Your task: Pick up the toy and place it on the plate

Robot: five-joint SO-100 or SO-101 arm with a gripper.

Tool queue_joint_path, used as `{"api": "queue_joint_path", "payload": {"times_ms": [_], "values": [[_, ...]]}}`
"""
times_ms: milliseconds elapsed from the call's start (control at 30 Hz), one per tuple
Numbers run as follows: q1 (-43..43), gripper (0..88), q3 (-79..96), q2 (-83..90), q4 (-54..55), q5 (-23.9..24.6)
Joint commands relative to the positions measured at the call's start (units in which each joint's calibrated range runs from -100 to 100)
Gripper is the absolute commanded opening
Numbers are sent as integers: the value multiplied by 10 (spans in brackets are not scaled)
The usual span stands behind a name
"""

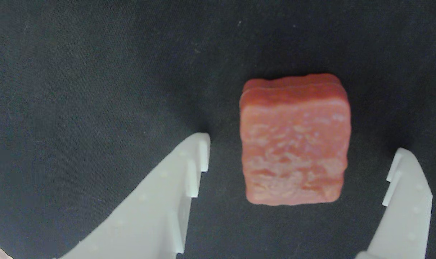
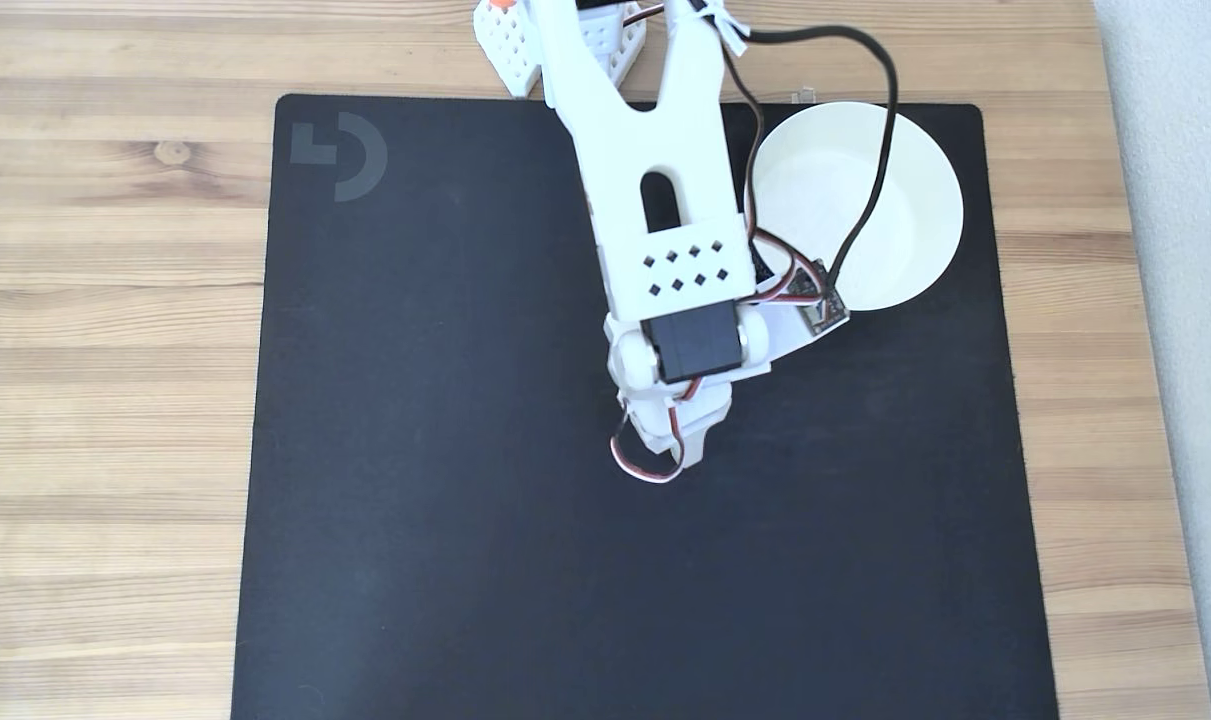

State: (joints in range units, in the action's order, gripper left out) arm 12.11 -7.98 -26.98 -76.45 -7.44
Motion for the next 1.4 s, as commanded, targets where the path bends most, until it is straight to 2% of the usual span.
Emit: {"api": "queue_joint_path", "payload": {"times_ms": [0, 67, 233, 300, 333, 667, 967, 1167, 1367], "values": [[1, 323, -14, 2, 7, 9], [1, 313, -14, 2, 7, 17], [1, 165, -14, 2, 26, 31], [1, 43, -14, 4, 28, 31], [1, 20, -14, 4, 28, 31], [2, 25, -14, 8, 25, 30], [39, 24, -61, 61, 7, 31], [68, 24, -60, 148, 6, 58], [138, 24, -55, 233, 9, 106]]}}
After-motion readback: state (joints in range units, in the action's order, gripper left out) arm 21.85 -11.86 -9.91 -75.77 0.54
